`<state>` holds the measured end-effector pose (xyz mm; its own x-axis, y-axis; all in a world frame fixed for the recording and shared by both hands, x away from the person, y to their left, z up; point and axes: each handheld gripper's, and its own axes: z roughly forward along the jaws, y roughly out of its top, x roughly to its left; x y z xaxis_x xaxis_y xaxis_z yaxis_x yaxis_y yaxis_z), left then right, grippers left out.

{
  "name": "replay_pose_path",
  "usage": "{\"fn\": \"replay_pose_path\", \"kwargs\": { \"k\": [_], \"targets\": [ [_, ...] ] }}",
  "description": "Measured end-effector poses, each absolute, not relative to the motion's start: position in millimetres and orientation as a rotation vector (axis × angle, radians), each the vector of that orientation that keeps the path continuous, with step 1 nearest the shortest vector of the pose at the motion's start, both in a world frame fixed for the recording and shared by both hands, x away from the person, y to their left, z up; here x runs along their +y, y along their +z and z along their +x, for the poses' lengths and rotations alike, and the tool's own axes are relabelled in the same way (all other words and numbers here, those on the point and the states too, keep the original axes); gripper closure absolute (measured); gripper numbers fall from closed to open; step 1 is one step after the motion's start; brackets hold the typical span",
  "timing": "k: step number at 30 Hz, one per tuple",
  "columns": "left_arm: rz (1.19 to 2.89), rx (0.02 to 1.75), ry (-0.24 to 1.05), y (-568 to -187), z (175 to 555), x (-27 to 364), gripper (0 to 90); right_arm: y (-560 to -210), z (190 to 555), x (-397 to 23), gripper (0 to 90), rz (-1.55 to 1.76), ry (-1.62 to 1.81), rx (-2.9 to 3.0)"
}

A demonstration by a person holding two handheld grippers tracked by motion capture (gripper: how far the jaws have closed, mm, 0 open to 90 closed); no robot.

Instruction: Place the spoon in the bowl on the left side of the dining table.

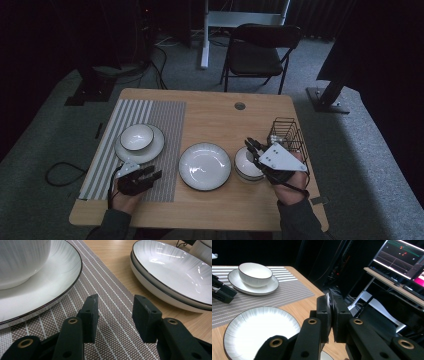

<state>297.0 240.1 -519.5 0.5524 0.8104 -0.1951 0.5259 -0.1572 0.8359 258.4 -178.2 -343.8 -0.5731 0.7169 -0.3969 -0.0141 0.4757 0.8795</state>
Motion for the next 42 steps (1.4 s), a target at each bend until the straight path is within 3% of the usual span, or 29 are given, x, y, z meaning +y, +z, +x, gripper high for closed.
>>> {"fn": "replay_pose_path", "kwargs": {
  "k": [42],
  "targets": [
    [1.823, 1.092, 0.361, -520, 297, 241, 56.7, -373, 308, -79, 85.1, 0.496, 1.324, 2.099]
  ]
}}
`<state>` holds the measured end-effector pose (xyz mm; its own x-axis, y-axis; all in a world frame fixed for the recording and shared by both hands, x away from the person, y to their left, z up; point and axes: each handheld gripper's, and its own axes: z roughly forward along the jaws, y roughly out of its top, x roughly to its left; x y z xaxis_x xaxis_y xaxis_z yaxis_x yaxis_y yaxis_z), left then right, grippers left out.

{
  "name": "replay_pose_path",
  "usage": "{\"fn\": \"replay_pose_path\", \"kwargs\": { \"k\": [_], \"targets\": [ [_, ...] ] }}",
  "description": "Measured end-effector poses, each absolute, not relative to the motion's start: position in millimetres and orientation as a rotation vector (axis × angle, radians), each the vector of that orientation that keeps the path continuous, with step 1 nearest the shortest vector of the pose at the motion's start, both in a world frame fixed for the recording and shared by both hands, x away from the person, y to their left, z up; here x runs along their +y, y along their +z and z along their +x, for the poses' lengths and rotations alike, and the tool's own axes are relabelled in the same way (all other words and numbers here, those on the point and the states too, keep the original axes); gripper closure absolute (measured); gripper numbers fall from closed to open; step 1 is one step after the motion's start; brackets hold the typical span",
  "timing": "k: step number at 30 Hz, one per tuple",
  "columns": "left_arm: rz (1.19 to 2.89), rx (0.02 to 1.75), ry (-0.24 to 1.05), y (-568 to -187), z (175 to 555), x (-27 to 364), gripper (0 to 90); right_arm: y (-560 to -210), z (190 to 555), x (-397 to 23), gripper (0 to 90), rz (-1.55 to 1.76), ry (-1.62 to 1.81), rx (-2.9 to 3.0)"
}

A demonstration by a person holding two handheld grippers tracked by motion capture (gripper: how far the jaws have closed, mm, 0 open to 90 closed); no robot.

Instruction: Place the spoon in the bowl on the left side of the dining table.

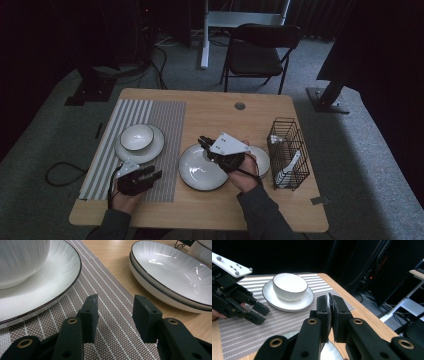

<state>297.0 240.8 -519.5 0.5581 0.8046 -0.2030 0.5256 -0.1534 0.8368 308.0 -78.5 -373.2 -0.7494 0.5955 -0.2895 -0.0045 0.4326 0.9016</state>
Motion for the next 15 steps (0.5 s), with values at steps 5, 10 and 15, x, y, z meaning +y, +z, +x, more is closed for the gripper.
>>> {"fn": "replay_pose_path", "kwargs": {
  "k": [5, 10, 15],
  "targets": [
    [1.822, 1.091, 0.360, -519, 297, 241, 56.7, -372, 314, -66, 85.2, 0.476, 1.341, 2.109],
    [1.822, 1.090, 0.357, -520, 297, 241, 56.7, -373, 319, -53, 85.1, 0.465, 1.363, 2.118],
    [1.822, 1.089, 0.357, -520, 297, 241, 56.7, -374, 325, -41, 85.2, 0.458, 1.382, 2.127]
  ]
}}
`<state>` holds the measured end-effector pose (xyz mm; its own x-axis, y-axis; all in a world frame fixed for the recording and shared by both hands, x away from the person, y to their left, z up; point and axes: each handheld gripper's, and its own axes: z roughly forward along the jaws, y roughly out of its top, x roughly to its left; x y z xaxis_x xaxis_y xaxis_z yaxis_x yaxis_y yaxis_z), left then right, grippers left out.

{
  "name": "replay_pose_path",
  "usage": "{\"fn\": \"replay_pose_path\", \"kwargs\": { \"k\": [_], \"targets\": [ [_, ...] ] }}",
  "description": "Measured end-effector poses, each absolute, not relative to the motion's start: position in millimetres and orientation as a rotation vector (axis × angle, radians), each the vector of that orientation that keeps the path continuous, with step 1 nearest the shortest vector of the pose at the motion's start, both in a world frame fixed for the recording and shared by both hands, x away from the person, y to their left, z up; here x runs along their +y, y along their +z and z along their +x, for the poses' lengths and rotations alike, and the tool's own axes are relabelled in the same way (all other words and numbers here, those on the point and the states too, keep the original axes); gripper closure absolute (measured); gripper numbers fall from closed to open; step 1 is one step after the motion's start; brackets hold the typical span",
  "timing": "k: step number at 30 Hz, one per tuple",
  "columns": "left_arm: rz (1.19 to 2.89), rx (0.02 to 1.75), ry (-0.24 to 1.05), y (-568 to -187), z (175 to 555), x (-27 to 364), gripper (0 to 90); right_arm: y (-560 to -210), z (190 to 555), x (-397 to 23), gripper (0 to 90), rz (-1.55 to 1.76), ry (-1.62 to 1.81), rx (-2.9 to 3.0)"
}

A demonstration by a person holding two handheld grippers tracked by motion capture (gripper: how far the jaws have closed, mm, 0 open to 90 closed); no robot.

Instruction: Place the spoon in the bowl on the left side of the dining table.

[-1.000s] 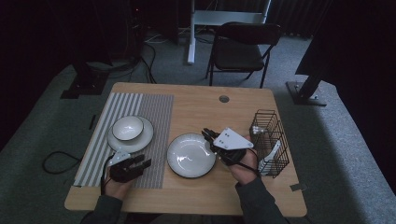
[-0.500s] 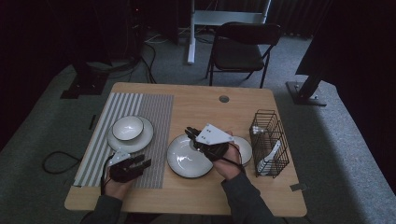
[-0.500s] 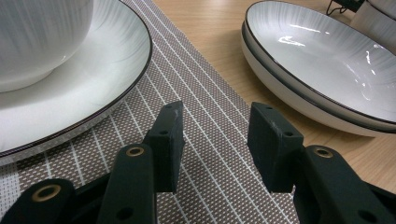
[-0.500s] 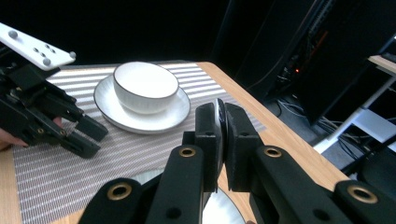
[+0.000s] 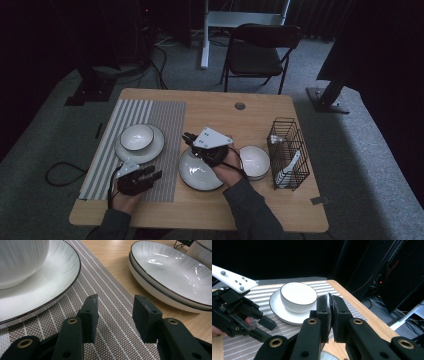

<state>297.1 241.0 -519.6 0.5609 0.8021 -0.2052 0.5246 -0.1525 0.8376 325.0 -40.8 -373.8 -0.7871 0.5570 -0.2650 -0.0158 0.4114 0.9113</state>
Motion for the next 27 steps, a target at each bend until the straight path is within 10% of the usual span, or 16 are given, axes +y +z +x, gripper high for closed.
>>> {"fn": "replay_pose_path", "kwargs": {
  "k": [27],
  "targets": [
    [1.821, 1.086, 0.358, -520, 297, 241, 56.7, -378, 362, 12, 85.2, 0.436, 1.450, 2.179]
  ]
}}
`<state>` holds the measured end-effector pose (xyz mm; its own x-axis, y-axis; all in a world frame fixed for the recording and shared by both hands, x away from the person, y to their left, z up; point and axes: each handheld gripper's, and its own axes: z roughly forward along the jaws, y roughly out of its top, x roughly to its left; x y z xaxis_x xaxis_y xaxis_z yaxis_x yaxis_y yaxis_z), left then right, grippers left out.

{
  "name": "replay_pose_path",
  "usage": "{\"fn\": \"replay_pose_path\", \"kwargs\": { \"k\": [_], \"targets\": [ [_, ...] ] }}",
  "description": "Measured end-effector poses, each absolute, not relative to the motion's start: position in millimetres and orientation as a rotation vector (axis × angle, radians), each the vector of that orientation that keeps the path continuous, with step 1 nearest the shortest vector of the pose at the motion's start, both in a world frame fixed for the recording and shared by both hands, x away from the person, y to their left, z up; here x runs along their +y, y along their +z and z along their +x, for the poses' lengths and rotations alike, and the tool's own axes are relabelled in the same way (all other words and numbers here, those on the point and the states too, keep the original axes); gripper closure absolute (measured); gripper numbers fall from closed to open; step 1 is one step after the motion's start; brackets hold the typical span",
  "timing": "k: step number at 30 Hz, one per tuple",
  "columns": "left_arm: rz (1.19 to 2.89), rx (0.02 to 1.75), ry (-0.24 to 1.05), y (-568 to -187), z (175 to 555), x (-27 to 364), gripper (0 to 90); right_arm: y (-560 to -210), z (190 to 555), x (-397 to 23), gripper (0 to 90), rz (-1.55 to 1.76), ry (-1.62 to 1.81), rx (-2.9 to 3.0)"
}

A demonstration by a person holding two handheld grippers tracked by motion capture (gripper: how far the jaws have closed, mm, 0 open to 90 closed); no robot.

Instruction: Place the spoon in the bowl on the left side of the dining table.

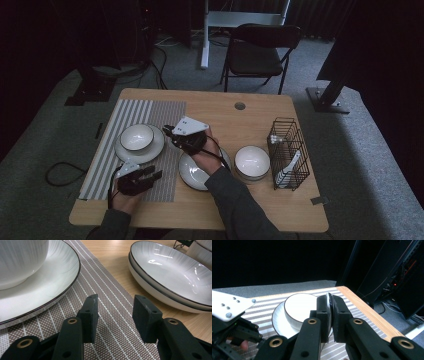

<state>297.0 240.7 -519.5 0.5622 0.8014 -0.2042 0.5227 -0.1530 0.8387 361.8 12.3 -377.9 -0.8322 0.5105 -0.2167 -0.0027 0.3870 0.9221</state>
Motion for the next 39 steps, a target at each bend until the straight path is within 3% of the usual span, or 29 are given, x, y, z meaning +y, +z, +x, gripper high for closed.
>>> {"fn": "replay_pose_path", "kwargs": {
  "k": [39],
  "targets": [
    [1.822, 1.075, 0.354, -520, 296, 242, 56.6, -376, 419, 84, 85.2, 0.424, 1.484, 2.205]
  ]
}}
